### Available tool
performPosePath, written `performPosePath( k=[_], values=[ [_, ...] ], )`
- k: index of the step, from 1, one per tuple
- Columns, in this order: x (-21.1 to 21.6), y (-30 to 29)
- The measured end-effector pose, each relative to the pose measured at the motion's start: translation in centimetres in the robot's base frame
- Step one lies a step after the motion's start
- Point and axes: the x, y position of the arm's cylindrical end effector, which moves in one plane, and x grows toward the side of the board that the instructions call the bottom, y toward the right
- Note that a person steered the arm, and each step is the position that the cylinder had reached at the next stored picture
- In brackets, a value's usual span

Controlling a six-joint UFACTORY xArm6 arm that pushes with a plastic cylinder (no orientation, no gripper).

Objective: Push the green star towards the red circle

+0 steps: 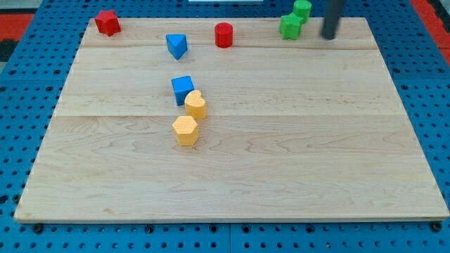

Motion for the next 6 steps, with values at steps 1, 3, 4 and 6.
performPosePath(
  k=[1,3,4,6],
  values=[
    [-3.2,1.2],
    [-2.7,-9.8],
    [-2.8,-11.6],
    [6.2,-10.6]
  ],
)
